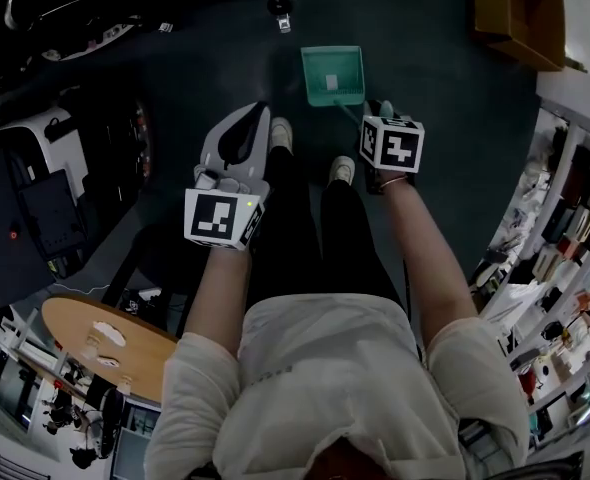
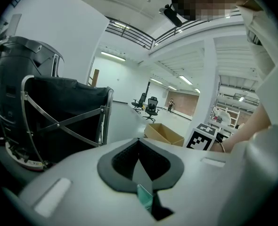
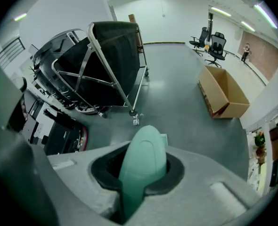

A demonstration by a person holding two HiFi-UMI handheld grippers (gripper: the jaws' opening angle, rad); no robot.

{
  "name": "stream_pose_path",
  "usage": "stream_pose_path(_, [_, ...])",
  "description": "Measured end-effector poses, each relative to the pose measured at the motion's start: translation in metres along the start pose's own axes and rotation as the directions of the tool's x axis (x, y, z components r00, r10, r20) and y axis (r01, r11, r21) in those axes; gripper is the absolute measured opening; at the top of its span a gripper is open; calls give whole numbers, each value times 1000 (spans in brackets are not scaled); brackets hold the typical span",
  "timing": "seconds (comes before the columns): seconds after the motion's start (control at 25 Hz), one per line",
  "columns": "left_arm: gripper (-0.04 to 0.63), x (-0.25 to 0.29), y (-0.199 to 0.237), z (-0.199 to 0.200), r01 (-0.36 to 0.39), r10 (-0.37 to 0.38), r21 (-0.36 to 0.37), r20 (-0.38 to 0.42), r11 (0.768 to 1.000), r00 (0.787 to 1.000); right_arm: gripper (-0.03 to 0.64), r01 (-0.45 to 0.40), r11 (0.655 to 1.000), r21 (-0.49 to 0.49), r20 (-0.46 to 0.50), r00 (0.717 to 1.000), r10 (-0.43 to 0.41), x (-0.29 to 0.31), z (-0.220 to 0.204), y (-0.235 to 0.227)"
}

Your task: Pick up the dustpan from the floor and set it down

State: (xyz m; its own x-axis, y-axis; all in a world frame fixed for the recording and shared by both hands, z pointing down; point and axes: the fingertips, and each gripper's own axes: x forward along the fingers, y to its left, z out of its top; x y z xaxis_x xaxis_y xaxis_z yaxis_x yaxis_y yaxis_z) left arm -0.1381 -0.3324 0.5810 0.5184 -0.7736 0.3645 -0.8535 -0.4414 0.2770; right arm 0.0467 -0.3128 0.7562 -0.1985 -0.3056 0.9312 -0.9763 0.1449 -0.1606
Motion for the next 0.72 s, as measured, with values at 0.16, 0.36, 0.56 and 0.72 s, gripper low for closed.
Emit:
stream_pose_path(0.16, [12, -2, -5, -1, 8, -8, 13, 1, 1000, 1000, 167, 14, 997, -71, 4, 1000, -14, -1, -5, 2])
stream_pose_path(0.36, [12, -3, -18, 5, 16, -16, 31, -5, 999, 1000, 311, 35, 999, -41, 94, 995, -31, -11, -1, -8])
stream_pose_path(0.56, [12, -8, -30, 5, 28, -27, 77, -11, 997, 1000, 324, 35, 998, -51, 132, 991, -28, -32, -3, -16])
stream_pose_path(0.72, [12, -16, -46, 10, 31, -32, 90, 1, 995, 1000, 325, -38, 999, -37, 190, 981, 44, -65, 3, -11])
